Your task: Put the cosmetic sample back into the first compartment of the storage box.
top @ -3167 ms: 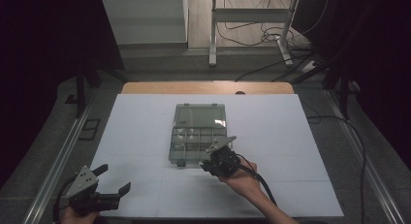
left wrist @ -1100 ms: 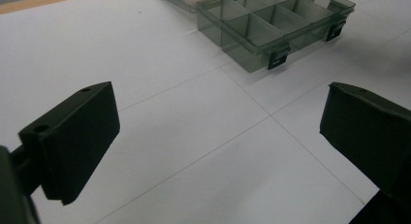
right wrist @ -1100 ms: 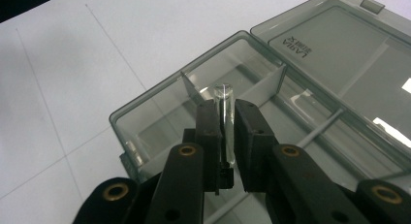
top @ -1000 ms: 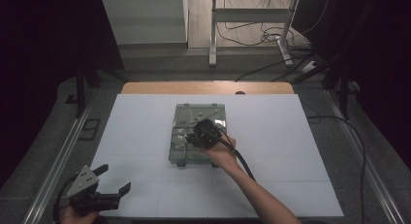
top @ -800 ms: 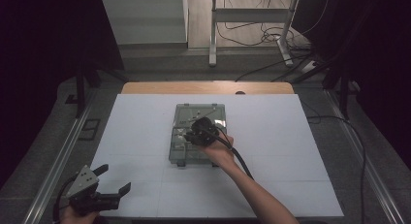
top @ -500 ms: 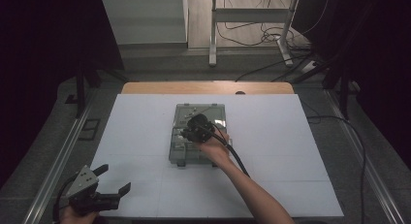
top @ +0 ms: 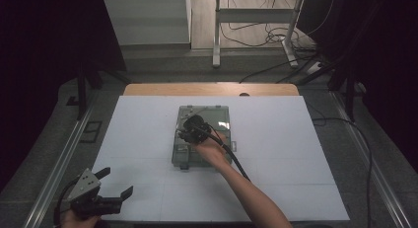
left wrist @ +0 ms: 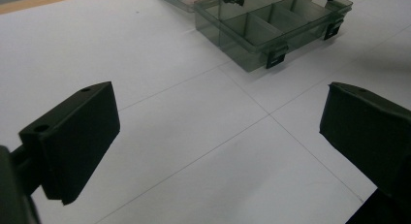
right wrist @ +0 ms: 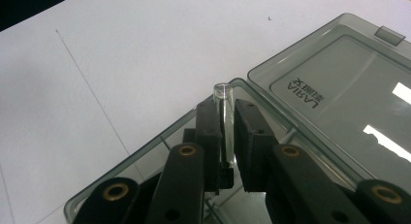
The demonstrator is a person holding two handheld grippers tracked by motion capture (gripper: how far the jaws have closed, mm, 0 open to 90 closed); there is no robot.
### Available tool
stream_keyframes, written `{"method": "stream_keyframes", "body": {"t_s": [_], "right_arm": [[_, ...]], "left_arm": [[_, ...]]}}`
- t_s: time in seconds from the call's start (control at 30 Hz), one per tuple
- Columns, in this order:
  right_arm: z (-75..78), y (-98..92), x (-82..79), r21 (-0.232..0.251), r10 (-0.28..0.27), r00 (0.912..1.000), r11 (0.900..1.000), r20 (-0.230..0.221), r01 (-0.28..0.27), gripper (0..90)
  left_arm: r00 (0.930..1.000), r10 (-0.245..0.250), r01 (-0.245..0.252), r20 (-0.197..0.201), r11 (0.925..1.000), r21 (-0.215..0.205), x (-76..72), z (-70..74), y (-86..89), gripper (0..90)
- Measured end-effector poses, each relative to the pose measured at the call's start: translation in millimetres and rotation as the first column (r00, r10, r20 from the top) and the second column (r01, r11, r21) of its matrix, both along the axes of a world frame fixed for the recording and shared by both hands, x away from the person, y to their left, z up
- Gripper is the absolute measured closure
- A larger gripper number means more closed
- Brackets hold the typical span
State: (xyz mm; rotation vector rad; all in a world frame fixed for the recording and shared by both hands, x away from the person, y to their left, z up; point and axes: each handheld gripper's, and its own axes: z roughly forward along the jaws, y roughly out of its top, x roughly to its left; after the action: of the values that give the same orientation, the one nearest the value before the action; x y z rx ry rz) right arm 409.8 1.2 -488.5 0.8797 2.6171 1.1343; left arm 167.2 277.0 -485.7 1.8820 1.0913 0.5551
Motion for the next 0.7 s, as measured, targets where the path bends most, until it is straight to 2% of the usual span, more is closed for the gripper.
{"method": "stream_keyframes", "body": {"t_s": [0.3,0.7], "right_arm": [[-10.8,6.0,-0.8,-0.035,0.013,0.9999,0.999,0.002,-0.013,80.1],[-3.9,0.6,-9.5,-0.033,0.033,0.9995,0.999,0.002,-0.033,75.6]], "left_arm": [[1.0000,0.000,0.000,0.001,1.0000,-0.001,-0.1,-0.1,-0.4,1.2],[1.0000,-0.001,0.001,0.001,1.0000,0.001,-0.1,-0.1,-1.0,1.2]]}}
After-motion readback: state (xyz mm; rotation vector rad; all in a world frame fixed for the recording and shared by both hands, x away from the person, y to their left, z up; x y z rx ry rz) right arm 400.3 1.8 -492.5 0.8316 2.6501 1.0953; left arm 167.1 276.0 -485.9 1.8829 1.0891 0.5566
